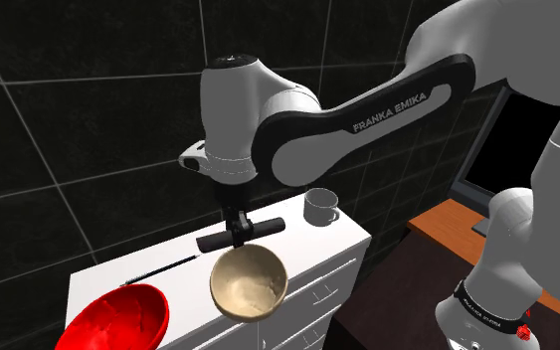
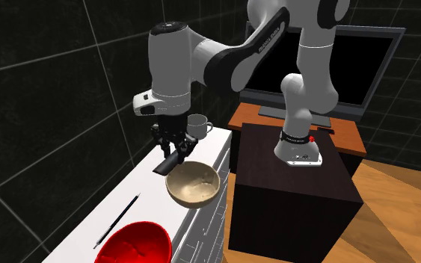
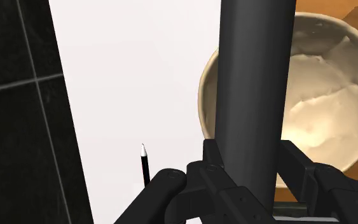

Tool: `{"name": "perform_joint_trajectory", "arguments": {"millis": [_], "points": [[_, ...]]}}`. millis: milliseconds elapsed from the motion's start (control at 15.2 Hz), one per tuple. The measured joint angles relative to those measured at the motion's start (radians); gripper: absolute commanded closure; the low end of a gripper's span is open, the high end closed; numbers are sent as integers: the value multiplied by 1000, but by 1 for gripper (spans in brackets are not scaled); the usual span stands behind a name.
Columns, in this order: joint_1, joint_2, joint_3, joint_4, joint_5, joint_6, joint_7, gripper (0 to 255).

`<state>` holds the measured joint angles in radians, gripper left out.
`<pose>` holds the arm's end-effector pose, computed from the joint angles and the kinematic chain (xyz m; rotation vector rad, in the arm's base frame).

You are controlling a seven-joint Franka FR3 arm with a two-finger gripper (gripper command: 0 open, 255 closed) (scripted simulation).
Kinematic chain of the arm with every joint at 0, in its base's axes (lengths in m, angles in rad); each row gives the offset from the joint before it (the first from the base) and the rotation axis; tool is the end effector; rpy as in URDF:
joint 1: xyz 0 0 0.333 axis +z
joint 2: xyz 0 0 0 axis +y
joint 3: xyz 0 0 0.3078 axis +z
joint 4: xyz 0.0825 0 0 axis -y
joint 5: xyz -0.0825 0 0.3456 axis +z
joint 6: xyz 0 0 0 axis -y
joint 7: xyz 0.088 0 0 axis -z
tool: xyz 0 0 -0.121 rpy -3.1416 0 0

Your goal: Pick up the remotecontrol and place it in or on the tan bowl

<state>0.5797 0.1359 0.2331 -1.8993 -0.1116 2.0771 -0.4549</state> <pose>0.3947 0.4005 0.4307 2.4378 1.8858 0.0887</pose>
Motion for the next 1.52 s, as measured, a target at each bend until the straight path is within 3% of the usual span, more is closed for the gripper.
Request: {"name": "perform_joint_trajectory", "arguments": {"millis": [792,1188,1254,1518], "points": [[24,67,9,-69,-32,130,63,255],[24,73,8,-70,-34,137,64,255],[24,73,8,-70,-34,137,64,0],[24,73,8,-70,-34,137,64,0]]}}
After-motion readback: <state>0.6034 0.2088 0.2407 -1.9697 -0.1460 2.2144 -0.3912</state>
